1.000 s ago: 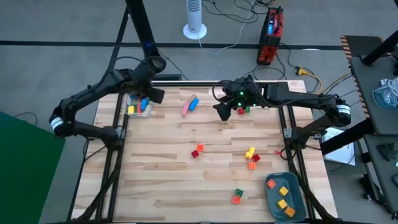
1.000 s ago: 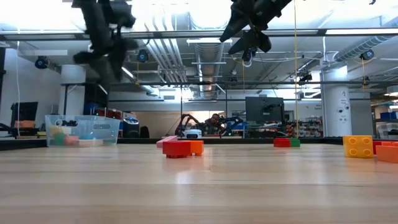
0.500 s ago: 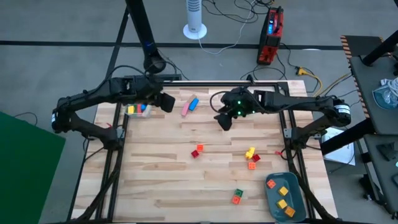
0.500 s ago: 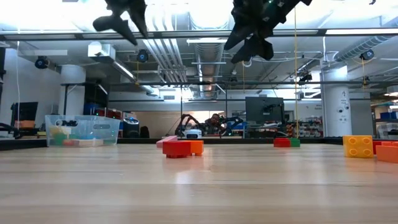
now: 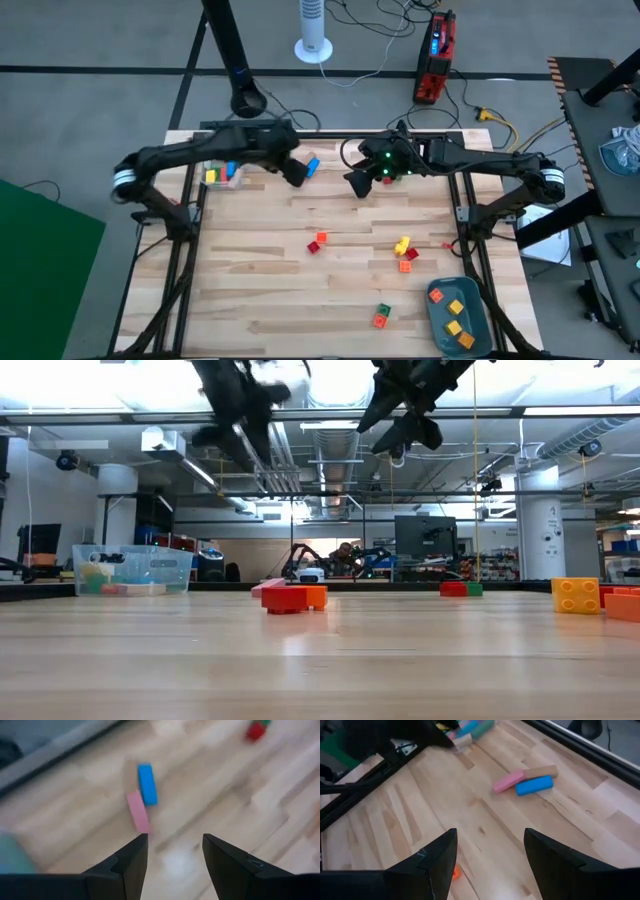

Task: Sort blocks by size
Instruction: Put the pink rectangular wooden block into the transparent bin

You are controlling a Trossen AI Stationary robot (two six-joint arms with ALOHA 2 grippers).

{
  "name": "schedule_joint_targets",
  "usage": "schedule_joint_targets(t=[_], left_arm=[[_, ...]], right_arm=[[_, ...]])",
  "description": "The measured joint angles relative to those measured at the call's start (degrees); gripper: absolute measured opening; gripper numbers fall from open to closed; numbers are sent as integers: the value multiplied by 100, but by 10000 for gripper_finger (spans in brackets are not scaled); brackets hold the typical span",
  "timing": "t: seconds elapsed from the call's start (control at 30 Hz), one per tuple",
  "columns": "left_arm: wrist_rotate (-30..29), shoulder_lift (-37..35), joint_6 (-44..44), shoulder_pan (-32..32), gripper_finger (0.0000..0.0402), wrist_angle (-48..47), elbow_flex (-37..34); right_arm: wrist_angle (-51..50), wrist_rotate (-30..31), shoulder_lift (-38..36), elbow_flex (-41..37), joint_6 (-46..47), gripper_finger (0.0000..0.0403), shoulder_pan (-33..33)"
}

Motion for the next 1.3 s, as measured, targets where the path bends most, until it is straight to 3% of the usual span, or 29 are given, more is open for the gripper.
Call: schedule_joint_targets(t=[0.07,0.4,0.7,1.3], left_arm=[[380,430,71,202,175,-66,-10],[771,1752,729,857,191,286,-12],[1142,1884,962,1041,222,1193,-269],[1182,1952,949,1236,224,2277,-1179]], right_arm=[[-40,53,0,11,16,219,-3],[-250,210,13,-11,480,219,-99],[-250,268,17,-16,789,219,-164],[-239,868,35,-16,1153,219,-175]])
